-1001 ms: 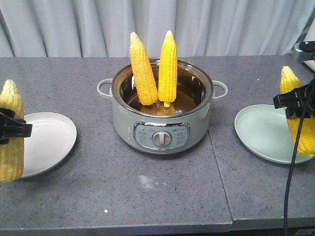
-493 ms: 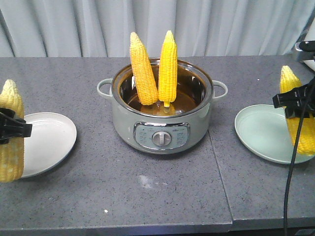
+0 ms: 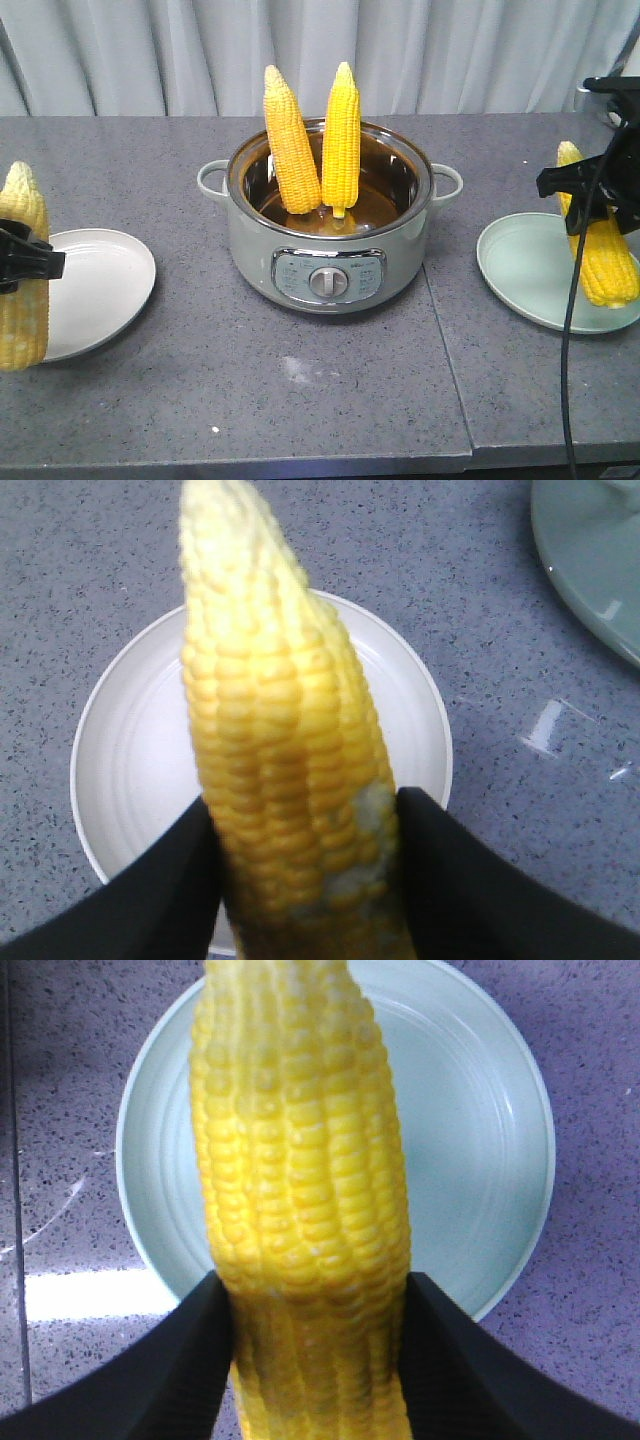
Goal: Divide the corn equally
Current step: 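Lower the right gripper's cob onto the green plate and release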
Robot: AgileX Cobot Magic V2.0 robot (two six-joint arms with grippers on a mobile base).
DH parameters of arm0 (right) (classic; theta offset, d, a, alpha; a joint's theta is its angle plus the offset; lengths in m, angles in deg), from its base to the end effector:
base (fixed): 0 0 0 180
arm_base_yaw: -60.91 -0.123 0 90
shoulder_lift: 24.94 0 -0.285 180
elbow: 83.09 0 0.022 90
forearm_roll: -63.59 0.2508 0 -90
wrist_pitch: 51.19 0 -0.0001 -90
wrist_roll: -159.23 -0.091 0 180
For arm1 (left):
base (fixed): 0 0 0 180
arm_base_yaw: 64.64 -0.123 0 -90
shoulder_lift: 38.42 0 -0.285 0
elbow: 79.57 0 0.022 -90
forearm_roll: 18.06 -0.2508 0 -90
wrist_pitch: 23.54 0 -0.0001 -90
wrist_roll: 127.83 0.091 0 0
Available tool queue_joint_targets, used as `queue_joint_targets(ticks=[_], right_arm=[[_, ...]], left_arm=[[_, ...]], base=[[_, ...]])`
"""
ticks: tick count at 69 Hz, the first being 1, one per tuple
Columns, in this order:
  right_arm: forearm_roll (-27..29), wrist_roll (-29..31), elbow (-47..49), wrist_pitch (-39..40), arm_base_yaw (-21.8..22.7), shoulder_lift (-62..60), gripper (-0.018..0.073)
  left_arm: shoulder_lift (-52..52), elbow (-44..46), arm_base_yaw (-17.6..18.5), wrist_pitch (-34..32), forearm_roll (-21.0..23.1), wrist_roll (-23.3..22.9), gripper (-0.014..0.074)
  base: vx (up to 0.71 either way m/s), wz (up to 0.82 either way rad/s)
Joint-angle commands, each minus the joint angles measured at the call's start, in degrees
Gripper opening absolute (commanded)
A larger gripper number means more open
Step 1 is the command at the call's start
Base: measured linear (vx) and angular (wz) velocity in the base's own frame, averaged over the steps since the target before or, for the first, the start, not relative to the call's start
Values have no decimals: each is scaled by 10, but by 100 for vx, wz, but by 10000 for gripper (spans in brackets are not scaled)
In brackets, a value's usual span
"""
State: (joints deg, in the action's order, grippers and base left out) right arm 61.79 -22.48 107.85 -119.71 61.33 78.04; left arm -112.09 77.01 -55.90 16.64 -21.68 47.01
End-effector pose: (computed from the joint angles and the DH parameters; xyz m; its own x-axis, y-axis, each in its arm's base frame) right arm 0.3456 -0.0052 0.3280 -0.9424 0.0252 -0.3334 0.0343 0.9992 -0.0215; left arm 0.2310 -0.0318 0.3206 -0.7299 0.0700 -0.6799 0.0941 0.9956 0.0015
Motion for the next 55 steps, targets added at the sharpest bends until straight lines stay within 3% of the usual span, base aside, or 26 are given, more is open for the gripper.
queue_joint_targets(ticks=[1,15,40,55], right_arm=[[-8,-4,68,-29,2,15,260],[-19,-17,125,-52,2,67,260],[-19,-29,127,-52,3,115,260],[18,-38,127,-53,36,130,260]], left_arm=[[13,15,0,-33,-2,-5,172],[13,15,0,-33,-2,-5,172],[13,15,0,-33,-2,-5,172],[13,15,0,-33,-2,-5,172]], base=[[0,0],[0,0],[0,0],[0,0]])
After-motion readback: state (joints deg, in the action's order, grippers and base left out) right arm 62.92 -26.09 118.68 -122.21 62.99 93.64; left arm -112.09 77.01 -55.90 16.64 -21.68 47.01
